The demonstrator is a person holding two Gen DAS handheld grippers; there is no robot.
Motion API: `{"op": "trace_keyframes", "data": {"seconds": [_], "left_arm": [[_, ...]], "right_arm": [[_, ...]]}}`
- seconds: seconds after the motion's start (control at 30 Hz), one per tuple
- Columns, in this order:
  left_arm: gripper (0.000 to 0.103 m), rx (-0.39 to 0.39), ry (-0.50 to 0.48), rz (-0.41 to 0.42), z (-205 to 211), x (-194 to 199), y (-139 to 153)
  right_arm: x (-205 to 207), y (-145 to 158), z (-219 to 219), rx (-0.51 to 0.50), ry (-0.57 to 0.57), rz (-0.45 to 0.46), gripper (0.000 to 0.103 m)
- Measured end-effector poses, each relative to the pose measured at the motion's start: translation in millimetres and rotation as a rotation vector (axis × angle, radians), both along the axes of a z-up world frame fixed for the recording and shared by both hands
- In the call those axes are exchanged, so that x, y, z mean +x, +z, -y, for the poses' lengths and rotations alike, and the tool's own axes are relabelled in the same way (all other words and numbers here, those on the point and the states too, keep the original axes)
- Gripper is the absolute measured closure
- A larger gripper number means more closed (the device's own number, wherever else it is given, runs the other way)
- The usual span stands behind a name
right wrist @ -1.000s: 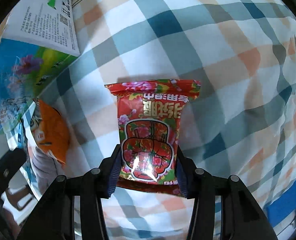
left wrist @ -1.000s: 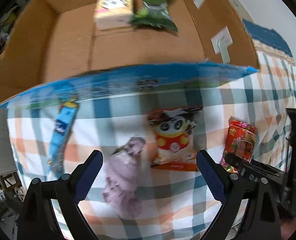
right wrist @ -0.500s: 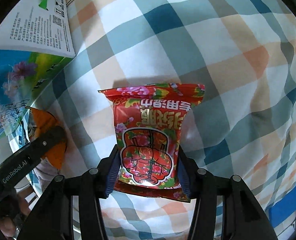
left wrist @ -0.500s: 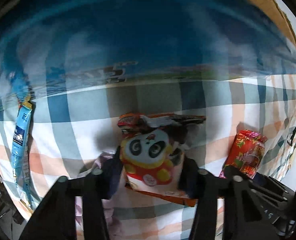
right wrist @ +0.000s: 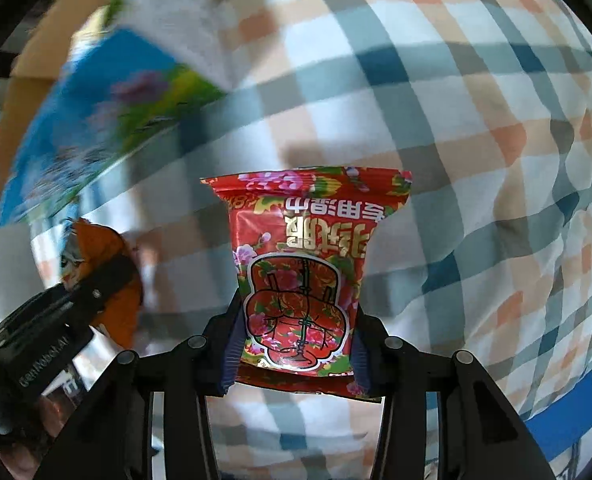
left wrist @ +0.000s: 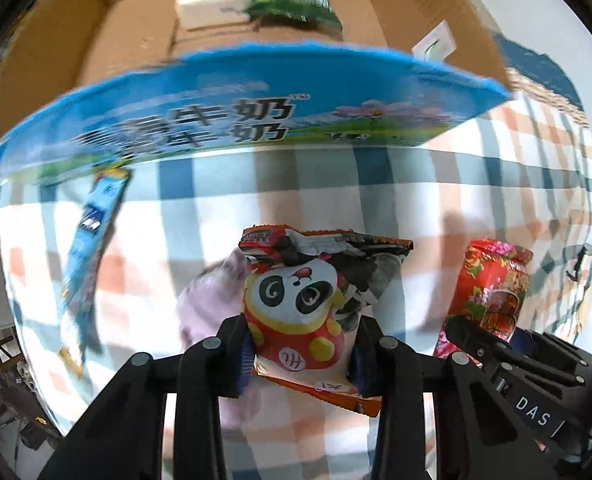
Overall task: Organize soft objects
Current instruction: 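Lower both bags into the box and open both tools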
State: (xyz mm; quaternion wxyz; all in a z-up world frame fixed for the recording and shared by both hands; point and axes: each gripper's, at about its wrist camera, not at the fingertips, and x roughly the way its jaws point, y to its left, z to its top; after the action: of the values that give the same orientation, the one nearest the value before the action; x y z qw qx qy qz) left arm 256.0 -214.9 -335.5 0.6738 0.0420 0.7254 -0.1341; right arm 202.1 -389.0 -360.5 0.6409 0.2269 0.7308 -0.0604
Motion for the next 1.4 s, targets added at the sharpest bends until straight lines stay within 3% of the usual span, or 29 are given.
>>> {"op": "trace_keyframes", "data": {"seconds": [0.2,0.43,0.67,0.8,1.0,1.4], "left_arm": [[0.069,-0.063,0.04,0.055,-23.2,-9.5,53.4],[0.069,-0.106,0.073,0.167,-52.9,32.2,122.9],[0.069,-0.025,0.106,0.267,-76.8,102.7,155.1],[0.069,0.019,0.121,0.251,-83.7,144.7,143.6],[0.069,0.092,0.126,0.189,-90.3,200.5,108.8],[0.069,0.169,0.082,0.059,-81.3,265.8,24.6]], "right_arm": [[8.9,63.8,-14.3,0.047,0.062,0.116,0.056],[58.1,143.2,-35.2,0.081,0.123,0.253,0.056],[140.1,167.3,-60.0,0.031,0.161,0.29,0.056],[183.4,152.9,-73.1,0.011,0.156,0.252,0.056],[225.8,94.1,-79.6,-0.018,0.156,0.148,0.056],[250.4,-1.0,-81.7,-0.037,0.179,-0.026,0.056]]}}
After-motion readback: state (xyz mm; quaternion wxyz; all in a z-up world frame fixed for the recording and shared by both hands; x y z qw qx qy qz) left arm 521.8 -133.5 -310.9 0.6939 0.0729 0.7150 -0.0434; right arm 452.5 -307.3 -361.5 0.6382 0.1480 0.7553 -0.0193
